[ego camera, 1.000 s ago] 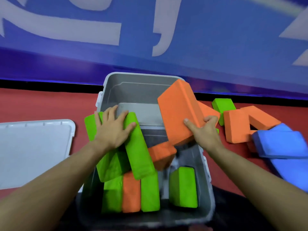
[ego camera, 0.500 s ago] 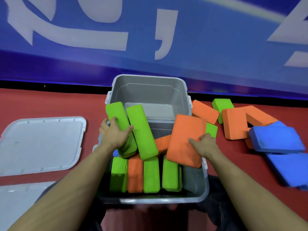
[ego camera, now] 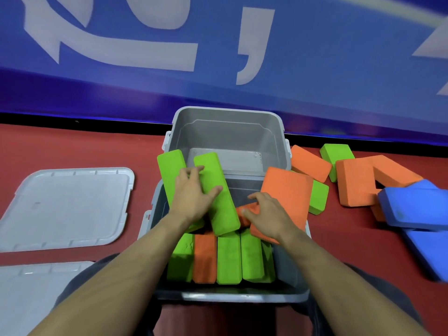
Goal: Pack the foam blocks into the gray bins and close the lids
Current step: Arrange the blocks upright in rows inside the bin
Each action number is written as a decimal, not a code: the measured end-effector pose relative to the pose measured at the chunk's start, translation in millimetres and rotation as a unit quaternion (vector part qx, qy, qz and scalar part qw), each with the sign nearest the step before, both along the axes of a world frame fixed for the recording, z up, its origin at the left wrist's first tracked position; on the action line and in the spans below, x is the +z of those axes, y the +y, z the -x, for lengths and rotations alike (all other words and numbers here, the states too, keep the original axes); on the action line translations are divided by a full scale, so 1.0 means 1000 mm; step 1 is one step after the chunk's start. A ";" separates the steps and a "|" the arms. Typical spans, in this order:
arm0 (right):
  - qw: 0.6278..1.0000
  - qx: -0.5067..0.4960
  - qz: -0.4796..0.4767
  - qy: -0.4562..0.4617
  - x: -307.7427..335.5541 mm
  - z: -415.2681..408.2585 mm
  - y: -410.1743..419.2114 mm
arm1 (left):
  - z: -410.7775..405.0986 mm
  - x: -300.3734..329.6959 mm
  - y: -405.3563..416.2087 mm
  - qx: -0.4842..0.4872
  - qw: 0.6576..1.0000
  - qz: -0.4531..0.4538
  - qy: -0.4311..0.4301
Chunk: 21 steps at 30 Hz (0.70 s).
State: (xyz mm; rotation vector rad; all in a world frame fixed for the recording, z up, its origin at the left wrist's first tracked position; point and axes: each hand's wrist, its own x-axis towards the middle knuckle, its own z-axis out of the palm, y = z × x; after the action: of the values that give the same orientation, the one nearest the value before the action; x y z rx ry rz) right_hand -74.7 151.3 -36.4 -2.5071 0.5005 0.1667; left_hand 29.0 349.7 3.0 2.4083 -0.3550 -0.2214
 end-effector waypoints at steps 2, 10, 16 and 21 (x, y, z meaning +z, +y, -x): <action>0.997 -0.011 0.065 0.028 -0.003 0.001 -0.011 | 0.010 -0.005 -0.009 -0.045 0.998 -0.039 0.034; 0.945 -0.308 -0.050 0.095 -0.003 0.011 -0.048 | 0.024 -0.018 -0.021 0.029 0.982 -0.183 0.034; 0.908 -0.382 -0.144 0.098 -0.021 0.011 -0.061 | 0.019 -0.017 -0.023 0.047 0.981 -0.179 0.056; 0.900 -0.406 -0.112 0.112 -0.023 0.008 -0.060 | 0.014 -0.008 -0.022 0.077 0.984 -0.137 0.084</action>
State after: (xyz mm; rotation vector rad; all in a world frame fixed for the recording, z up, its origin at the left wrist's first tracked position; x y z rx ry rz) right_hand -82.8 91.7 -59.2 -1.8747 1.4750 0.1697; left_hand 15.3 327.8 -5.0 2.6487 -0.0630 -0.4239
